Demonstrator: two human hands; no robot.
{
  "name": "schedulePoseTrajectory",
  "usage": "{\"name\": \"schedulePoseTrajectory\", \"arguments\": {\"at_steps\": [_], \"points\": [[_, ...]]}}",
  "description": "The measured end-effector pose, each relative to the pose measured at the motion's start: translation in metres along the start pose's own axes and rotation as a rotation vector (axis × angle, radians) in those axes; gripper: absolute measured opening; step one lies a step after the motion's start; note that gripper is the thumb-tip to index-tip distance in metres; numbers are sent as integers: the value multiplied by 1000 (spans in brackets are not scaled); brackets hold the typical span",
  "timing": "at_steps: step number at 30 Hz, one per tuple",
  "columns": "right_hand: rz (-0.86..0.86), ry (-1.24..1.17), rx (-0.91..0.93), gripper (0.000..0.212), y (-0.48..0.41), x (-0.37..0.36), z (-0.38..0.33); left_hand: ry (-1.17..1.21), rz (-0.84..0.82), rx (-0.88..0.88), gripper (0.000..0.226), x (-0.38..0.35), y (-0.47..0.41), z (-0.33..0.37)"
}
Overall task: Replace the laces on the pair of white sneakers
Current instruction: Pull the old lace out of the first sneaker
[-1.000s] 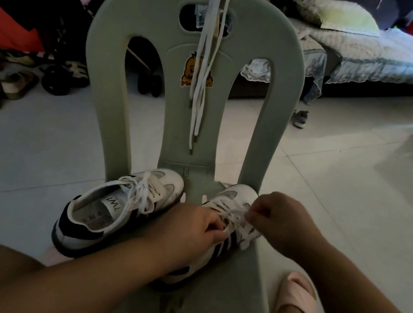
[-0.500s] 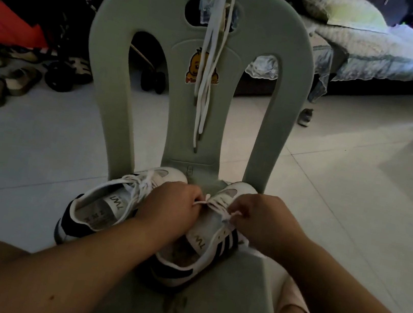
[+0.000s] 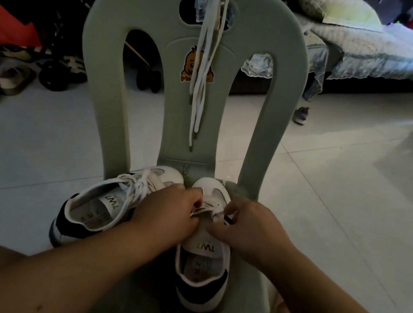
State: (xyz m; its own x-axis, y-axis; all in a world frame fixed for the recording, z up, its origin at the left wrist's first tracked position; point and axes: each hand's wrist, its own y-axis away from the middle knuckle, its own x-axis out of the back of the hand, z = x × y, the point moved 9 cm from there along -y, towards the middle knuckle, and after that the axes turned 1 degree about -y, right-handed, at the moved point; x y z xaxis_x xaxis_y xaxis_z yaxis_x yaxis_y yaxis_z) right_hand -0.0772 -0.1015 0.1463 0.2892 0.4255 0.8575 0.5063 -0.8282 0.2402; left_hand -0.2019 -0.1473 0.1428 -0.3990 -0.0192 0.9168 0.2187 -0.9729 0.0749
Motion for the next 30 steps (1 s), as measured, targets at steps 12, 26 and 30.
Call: {"name": "schedulePoseTrajectory", "arguments": {"at_steps": [12, 26, 30], "points": [[139, 167, 245, 28, -23, 15, -28, 219, 94, -14, 8, 10, 5, -4], [270, 172, 178, 18, -30, 37, -13, 274, 232, -146, 7, 24, 16, 4], [186, -97, 76, 9, -35, 39, 5, 256, 264, -177, 7, 29, 19, 6]]}}
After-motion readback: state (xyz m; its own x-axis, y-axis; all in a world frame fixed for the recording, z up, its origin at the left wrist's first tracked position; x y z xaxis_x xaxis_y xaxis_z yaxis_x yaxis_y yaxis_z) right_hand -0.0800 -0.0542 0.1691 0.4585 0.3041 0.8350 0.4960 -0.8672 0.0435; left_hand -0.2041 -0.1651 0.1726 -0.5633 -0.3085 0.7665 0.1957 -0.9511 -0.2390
